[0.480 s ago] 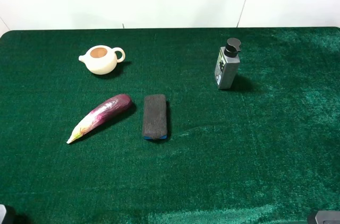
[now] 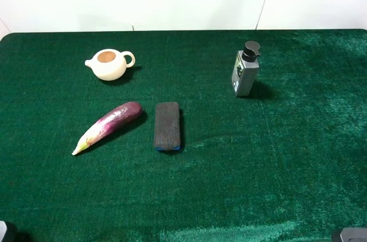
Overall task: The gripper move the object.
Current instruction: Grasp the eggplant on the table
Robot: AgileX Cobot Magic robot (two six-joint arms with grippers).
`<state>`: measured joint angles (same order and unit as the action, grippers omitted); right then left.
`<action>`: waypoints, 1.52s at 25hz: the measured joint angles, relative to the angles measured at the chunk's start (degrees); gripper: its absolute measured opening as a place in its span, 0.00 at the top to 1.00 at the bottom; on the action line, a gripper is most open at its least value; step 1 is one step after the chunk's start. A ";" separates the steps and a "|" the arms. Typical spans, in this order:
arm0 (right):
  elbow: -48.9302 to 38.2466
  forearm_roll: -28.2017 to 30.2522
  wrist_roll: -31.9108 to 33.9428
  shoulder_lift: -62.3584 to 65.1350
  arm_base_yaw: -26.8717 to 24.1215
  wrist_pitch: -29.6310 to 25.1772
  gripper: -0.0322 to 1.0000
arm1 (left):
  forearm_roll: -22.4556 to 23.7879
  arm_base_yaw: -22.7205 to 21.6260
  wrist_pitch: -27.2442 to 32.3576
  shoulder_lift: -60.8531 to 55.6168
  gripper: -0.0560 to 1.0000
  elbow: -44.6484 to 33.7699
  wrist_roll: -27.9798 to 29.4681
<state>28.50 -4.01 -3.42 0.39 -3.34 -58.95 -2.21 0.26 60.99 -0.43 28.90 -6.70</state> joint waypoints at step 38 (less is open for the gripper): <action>0.00 0.00 0.00 0.00 0.00 0.00 0.30 | 3.91 6.92 4.07 37.96 0.04 16.89 -0.59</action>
<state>28.50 -4.01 -3.42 0.39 -3.34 -58.95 1.70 7.18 65.06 37.52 45.79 -7.28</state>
